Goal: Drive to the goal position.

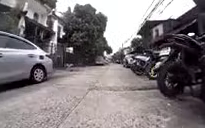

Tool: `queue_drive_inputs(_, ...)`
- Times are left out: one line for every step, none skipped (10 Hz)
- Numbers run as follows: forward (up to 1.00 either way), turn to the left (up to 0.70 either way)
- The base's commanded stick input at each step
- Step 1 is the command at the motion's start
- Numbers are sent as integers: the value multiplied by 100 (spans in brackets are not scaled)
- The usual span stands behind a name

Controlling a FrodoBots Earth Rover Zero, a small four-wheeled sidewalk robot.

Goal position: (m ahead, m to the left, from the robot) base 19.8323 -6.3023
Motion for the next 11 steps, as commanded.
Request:
queue_drive_inputs(100, 0)
queue_drive_inputs(100, 0)
queue_drive_inputs(100, 0)
queue_drive_inputs(100, 0)
queue_drive_inputs(100, 0)
queue_drive_inputs(100, -12)
queue_drive_inputs(100, -5)
queue_drive_inputs(100, 0)
queue_drive_inputs(100, 0)
queue_drive_inputs(100, 0)
queue_drive_inputs(100, 0)
